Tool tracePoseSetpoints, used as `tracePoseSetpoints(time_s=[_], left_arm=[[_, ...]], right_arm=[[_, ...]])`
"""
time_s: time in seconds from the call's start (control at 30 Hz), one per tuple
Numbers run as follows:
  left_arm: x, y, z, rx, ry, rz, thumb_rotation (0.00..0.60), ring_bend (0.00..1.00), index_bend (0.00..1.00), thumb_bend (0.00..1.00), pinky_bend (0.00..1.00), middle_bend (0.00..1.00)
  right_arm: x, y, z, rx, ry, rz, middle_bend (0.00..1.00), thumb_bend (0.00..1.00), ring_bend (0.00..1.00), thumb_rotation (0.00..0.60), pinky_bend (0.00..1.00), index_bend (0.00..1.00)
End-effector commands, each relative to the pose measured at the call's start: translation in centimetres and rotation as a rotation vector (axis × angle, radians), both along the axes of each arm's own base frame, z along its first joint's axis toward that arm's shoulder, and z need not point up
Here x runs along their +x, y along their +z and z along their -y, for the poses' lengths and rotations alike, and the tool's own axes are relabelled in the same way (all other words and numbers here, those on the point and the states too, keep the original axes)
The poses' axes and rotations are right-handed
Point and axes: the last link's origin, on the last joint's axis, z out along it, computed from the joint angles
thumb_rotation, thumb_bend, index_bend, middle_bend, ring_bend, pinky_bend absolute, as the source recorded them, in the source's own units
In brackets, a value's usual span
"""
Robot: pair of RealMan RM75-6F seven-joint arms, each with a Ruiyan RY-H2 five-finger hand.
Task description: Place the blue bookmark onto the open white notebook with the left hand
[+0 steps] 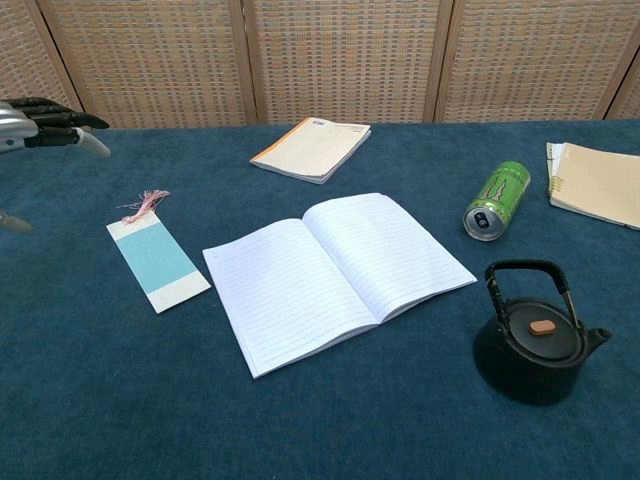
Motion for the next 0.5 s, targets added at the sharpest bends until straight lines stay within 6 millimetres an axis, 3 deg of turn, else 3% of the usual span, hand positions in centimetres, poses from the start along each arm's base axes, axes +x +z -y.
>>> tracePoseSetpoints(time_s=[0.03, 0.5], left_arm=[[0.5, -2.4, -1.5, -0.074, -0.020, -0.045, 0.600, 0.00, 0.18, 0.03, 0.00, 0.00], [1.8, -5.4, -3.2, -0.151, -0.072, -0.110, 0.600, 0.00, 0.26, 0.03, 0.00, 0.00]], right_arm=[[-0.3, -0.1, 0.1, -0.001, -0.010, -0.004, 0.00, 0.10, 0.00, 0.600, 0.00, 0.02], [-0.9, 0.3, 0.2, -0.021, -0.026, -0.008, 0.00, 0.10, 0.00, 0.600, 0.00, 0.02]])
